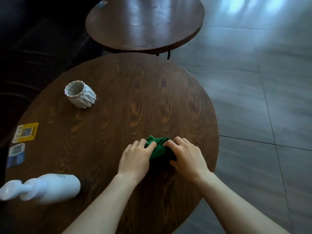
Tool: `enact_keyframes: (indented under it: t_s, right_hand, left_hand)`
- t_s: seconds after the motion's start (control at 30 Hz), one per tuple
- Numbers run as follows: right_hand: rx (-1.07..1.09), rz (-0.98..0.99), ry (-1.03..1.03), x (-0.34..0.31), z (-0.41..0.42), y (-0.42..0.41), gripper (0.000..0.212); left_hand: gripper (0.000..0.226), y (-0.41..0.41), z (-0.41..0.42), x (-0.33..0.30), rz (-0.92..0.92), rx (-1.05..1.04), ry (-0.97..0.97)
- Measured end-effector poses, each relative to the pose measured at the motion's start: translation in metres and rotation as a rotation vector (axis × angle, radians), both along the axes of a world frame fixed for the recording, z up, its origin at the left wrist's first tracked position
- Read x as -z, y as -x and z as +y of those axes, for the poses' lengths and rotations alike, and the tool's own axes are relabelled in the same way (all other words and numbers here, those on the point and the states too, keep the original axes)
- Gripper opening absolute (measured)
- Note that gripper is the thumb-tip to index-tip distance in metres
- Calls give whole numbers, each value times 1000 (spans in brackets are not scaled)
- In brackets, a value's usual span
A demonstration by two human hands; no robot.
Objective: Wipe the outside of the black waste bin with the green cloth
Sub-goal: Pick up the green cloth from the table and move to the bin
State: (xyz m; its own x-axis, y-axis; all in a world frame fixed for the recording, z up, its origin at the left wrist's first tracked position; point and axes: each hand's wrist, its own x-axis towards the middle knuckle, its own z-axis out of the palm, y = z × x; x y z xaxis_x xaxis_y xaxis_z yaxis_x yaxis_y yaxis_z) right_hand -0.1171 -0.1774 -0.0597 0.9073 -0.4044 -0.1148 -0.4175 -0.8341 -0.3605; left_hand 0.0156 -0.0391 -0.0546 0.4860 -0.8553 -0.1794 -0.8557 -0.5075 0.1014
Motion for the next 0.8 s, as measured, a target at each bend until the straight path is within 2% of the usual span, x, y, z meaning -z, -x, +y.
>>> enact_keyframes:
  t_s: [0.2, 0.37, 0.53, 0.8]
  right_hand:
    - [9, -65, 68, -55, 42, 5, 48]
    - [36, -128, 165, -131, 103, 14, 42]
    - [87, -183, 277, -233, 205, 35, 40]
    - [125, -249, 345, -368, 389, 48, 46]
  left_hand:
    - [59, 1, 46, -58, -60, 24, 30]
    - [57, 2, 102, -131, -130, 32, 90]
    - [59, 21, 197, -226, -142, 48, 202]
    - [56, 23, 376, -360, -228, 109, 325]
